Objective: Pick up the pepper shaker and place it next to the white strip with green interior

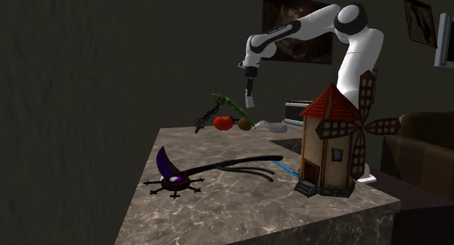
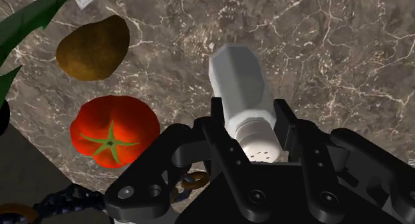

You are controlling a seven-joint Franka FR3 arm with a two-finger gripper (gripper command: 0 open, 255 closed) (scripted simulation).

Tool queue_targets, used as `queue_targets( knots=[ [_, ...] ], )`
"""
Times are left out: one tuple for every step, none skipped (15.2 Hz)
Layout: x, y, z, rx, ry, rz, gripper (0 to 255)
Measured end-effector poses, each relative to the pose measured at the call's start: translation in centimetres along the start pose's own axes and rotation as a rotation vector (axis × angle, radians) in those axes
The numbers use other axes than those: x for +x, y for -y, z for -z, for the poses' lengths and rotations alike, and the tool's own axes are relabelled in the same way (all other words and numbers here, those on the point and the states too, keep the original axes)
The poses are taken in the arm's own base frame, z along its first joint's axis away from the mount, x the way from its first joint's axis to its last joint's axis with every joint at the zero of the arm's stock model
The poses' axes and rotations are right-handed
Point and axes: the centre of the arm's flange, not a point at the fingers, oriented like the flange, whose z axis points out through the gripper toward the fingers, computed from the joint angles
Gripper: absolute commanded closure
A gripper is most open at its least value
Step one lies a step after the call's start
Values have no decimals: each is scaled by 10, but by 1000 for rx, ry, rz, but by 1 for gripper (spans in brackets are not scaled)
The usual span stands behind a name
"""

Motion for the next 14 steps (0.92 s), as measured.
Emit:
queue_targets(
  knots=[
    [-4, -13, -1, 0, 0, -1, 255],
    [-9, -23, -2, 0, 0, 0, 255],
    [-18, -34, 1, 0, 0, 0, 255],
    [-25, -46, 2, 0, 0, -1, 255],
    [-29, -59, 3, 1, 0, -1, 255],
    [-35, -74, 4, 0, 0, -1, 255],
    [-40, -86, 4, 0, 0, -1, 255],
    [-47, -100, 7, 0, 1, -1, 255],
    [-50, -113, 9, 0, 0, -1, 255],
    [-56, -123, 8, 0, 0, 0, 255],
    [-62, -132, 11, 0, 0, 0, 255],
    [-68, -146, 12, -1, 0, -2, 255],
    [-72, -156, 13, 0, 0, -2, 255],
    [-77, -170, 13, -1, 1, -3, 255]
  ],
)
